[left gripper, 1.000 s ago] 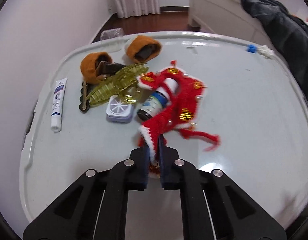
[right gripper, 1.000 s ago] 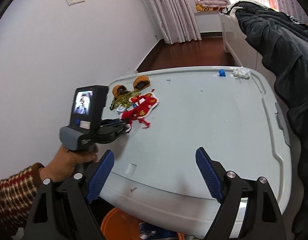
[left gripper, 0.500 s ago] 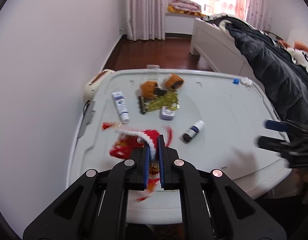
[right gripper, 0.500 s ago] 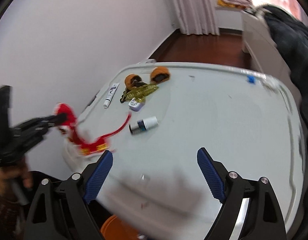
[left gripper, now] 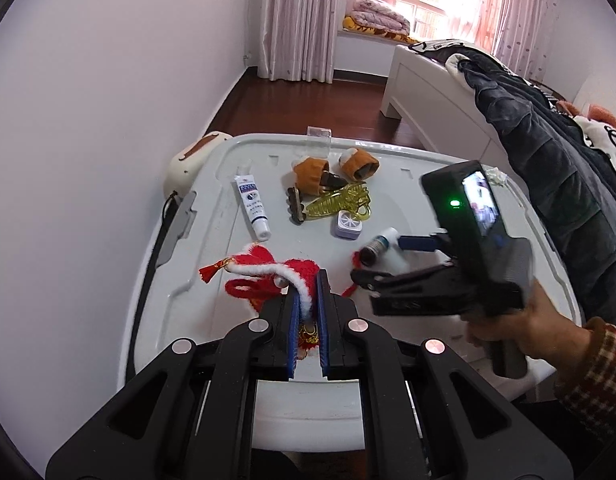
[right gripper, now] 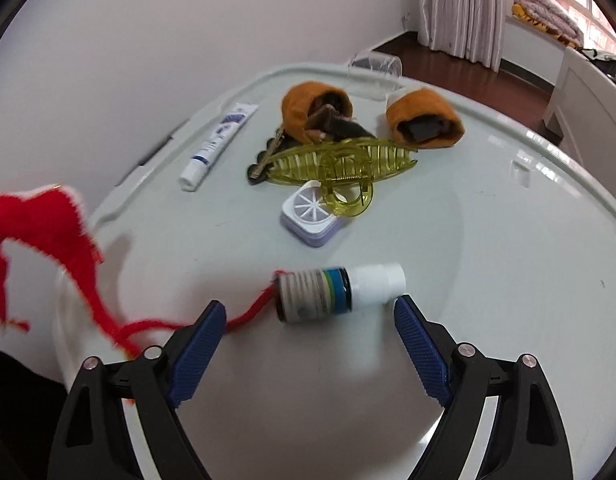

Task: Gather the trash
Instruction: 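Grasp the red knitted ornament with the left tool while the right tool grasps the eye-drop bottle, then release the red ornament and eye-drop bottle into the orange bucket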

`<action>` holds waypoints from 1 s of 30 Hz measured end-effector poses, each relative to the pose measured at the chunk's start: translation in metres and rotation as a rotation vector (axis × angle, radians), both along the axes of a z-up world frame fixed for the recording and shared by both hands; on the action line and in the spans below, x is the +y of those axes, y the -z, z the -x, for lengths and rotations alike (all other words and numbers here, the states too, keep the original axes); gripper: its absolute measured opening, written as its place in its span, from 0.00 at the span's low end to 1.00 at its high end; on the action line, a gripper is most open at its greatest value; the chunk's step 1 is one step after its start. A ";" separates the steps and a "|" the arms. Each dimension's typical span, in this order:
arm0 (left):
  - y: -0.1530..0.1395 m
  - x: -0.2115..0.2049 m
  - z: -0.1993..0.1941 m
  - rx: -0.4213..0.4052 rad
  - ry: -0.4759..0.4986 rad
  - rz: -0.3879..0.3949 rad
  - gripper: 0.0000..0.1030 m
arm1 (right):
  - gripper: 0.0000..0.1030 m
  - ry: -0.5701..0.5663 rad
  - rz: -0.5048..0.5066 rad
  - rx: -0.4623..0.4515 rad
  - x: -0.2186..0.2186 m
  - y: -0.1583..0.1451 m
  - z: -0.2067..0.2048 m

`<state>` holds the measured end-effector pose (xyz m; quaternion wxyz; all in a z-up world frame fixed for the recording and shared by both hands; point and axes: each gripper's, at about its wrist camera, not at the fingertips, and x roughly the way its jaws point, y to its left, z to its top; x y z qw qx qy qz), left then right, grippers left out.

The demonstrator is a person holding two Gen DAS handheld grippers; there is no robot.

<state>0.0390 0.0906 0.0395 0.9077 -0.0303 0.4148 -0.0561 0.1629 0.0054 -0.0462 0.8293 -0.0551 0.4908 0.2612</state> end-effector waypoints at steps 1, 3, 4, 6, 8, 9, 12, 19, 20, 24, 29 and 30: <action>0.001 0.001 0.000 0.003 0.001 0.006 0.07 | 0.78 -0.004 0.005 -0.003 0.001 0.000 -0.001; 0.003 0.003 0.000 0.006 -0.002 0.010 0.07 | 0.64 0.001 0.012 -0.003 -0.002 0.000 -0.005; 0.004 0.004 -0.001 0.009 -0.004 0.016 0.07 | 0.61 0.007 0.003 0.007 -0.003 -0.001 -0.008; 0.004 0.005 0.001 0.011 -0.006 0.022 0.07 | 0.50 0.029 -0.029 0.041 -0.009 -0.001 -0.016; 0.002 0.005 0.002 0.007 -0.004 0.028 0.07 | 0.50 0.040 -0.044 0.058 -0.012 -0.002 -0.022; 0.000 0.005 0.002 0.004 -0.002 0.030 0.07 | 0.49 0.042 -0.045 0.060 -0.013 -0.002 -0.024; -0.005 0.005 0.005 -0.001 -0.001 0.032 0.07 | 0.65 0.033 -0.038 0.061 -0.011 -0.003 -0.027; -0.016 0.022 0.013 -0.002 -0.024 0.027 0.07 | 0.73 0.021 -0.014 0.034 -0.010 -0.003 -0.035; -0.017 0.025 0.014 0.001 -0.027 0.024 0.07 | 0.73 0.008 -0.001 0.025 -0.008 -0.002 -0.035; -0.020 0.034 0.016 0.005 -0.047 0.021 0.07 | 0.68 -0.049 0.072 -0.032 -0.001 0.000 -0.028; -0.021 0.036 0.017 0.003 -0.052 0.043 0.07 | 0.60 -0.050 0.057 -0.034 -0.008 -0.003 -0.018; -0.021 0.035 0.017 0.003 -0.048 0.048 0.07 | 0.60 -0.051 0.055 -0.035 -0.010 -0.003 -0.014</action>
